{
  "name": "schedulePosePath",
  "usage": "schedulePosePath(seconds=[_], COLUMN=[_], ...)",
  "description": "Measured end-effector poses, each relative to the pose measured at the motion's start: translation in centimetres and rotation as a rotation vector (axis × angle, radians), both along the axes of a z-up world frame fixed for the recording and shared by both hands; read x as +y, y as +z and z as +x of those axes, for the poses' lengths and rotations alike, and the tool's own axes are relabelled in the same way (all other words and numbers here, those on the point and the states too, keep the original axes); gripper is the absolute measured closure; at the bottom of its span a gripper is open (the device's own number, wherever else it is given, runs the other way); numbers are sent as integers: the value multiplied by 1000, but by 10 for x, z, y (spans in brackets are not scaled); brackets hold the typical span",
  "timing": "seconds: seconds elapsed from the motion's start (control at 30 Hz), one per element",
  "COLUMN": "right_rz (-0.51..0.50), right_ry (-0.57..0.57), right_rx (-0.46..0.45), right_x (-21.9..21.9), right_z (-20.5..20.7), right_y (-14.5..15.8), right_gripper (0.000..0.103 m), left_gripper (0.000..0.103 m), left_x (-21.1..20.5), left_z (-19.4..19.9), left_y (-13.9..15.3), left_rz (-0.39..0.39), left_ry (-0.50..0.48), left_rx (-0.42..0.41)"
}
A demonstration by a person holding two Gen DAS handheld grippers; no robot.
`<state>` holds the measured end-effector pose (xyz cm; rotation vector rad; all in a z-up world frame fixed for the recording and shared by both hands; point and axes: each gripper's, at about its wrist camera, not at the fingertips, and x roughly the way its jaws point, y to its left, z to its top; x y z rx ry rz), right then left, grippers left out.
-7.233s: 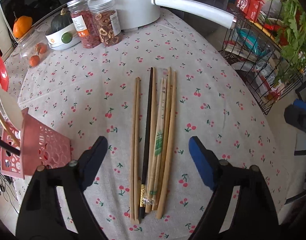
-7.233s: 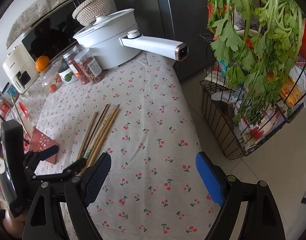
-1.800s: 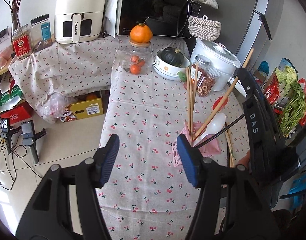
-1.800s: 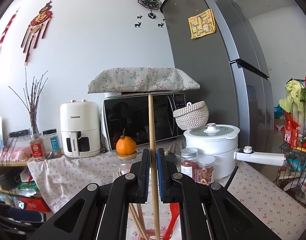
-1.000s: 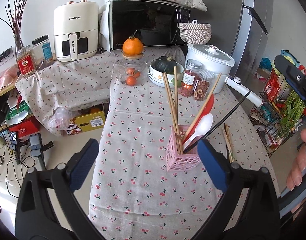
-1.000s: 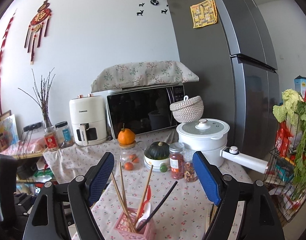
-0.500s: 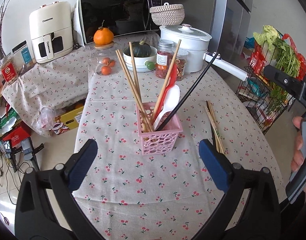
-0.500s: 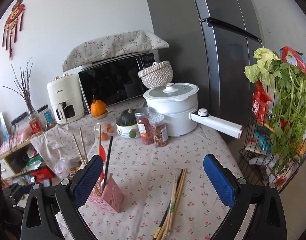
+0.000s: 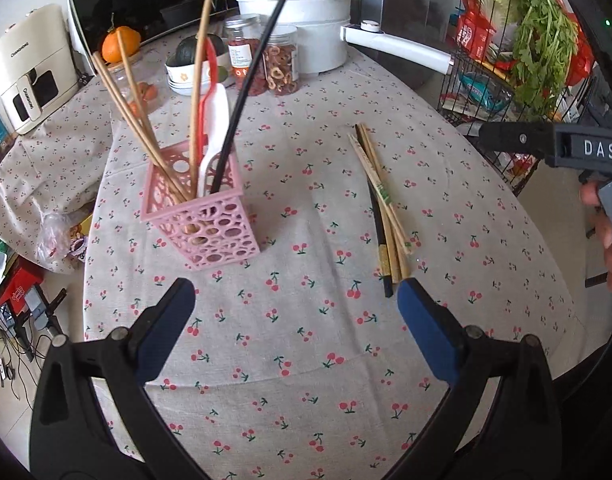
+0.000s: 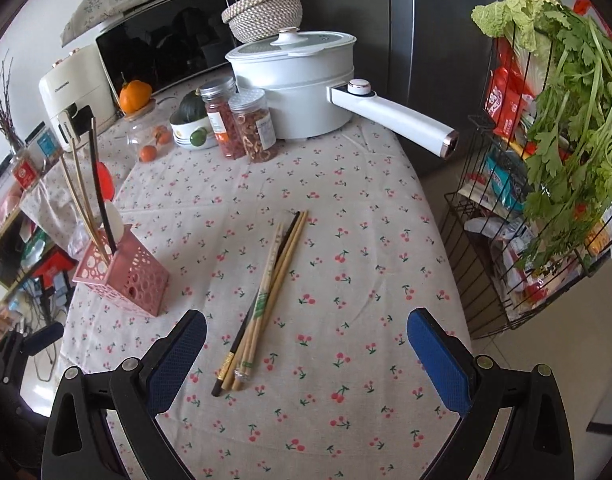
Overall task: Organize utensils
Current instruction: 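Reach the left tool to the remaining chopsticks and grasp a wooden pair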
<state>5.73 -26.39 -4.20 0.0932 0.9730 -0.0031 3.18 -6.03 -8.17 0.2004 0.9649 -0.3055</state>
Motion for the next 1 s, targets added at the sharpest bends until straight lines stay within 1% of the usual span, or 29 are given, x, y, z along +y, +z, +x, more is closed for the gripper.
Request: schedulePosePath(seconds=[0.2,0.23,0.3,0.33,0.37,0.4,0.43,0.47,0.57,0.7,0.77,0.9,1.0], right_rz=[60,58,31,13,-6,-21,-27,-23,24,61,72,72,74], right_ry=[-73,-79,-92,-96,-100,-107,-114,-121,-138,-155,-155,-144,-142], right_rx=[87,104,134,146,157,165,172,179,202,209,211,213,214], right_x=[-46,-52,-60,-64,-68,-72,-77,-81,-92,-99,-100,-98,-97], right_z=[9,11,16,18,20,21,22,23,25,27,29,32,35], right_y=[-13,-16,-22,-26,-30,-33,-36,-39,-45,-48,-48,-49,-51], right_gripper=[2,2,2,1,2,2,2,2,2,2,2,2,2], left_gripper=[2,5,13,22,35,41,51,56,65,68,74,78,78], left_x=[-45,-51,-59,-64,-69,-73,-78,-82,-95,-102,-107,-112,-114], left_z=[14,18,30,36,44,51,59,67,93,124,135,151,159], left_y=[-13,-15,-19,-22,-26,-29,-33,-37,-46,-51,-52,-56,-64], left_rz=[11,8,-1,-8,-14,-21,-31,-44,-59,-71,-69,-83,-94], left_ry=[-53,-53,-42,-36,-31,-25,-17,-5,44,111,130,149,154], left_rx=[58,68,92,105,117,132,148,162,173,170,166,163,189])
